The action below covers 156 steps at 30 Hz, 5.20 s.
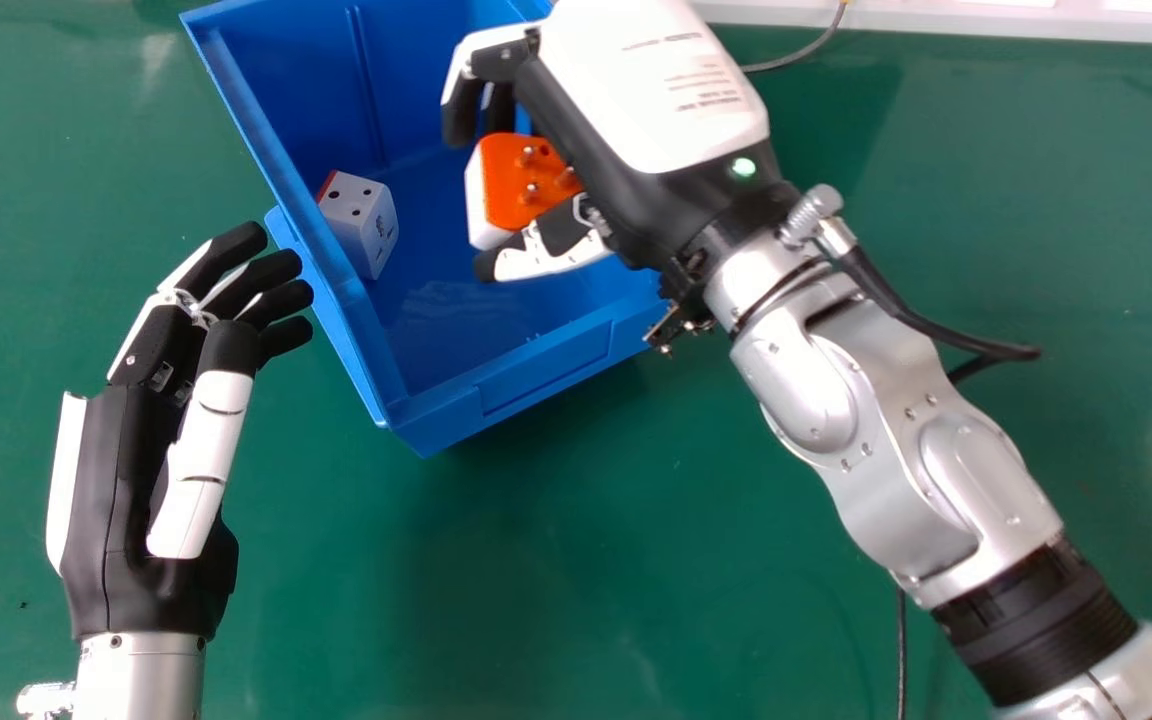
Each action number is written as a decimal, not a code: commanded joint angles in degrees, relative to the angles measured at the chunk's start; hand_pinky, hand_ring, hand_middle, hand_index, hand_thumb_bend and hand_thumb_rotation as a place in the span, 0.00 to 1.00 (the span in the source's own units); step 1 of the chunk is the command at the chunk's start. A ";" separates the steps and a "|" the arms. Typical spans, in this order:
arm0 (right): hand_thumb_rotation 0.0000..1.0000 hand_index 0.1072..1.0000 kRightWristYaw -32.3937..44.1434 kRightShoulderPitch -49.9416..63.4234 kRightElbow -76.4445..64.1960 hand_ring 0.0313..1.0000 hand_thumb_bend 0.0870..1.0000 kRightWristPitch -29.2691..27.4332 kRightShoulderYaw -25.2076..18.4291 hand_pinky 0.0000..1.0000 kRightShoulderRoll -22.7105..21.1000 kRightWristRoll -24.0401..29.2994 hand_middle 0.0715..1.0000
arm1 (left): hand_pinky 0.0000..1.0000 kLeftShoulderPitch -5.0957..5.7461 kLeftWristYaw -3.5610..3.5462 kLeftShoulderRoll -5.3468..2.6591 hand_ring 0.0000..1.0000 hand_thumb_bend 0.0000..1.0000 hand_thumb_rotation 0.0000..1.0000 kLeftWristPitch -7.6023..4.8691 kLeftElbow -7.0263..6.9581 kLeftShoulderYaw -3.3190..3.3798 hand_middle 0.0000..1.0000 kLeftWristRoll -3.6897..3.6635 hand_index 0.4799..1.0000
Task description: Pick all objects and put in blue box
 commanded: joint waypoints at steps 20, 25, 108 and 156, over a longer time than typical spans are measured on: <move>0.00 0.45 -18.39 -15.80 29.87 0.38 0.47 -14.78 8.45 0.27 -0.70 -4.31 0.44 | 0.75 0.00 0.82 -0.33 0.77 0.68 0.67 -1.31 -0.51 -0.33 0.78 0.59 0.59; 0.00 0.44 -23.58 -17.94 35.18 0.40 0.46 -16.67 10.04 0.30 -0.52 -5.64 0.46 | 0.76 0.18 0.76 -0.42 0.77 0.67 0.67 -1.34 -0.53 -0.43 0.79 0.52 0.59; 0.18 0.77 0.34 18.28 -25.76 0.76 0.82 13.03 1.48 0.63 -7.58 -9.01 0.81 | 0.76 -0.75 -0.83 0.45 0.77 0.69 0.66 -0.51 0.36 0.38 0.79 -0.34 0.60; 0.24 0.84 57.55 24.81 -62.42 0.81 0.87 25.38 -18.47 0.70 -12.83 2.13 0.85 | 0.76 -0.97 -0.86 0.70 0.77 0.70 0.65 0.19 -0.15 0.60 0.79 -0.59 0.60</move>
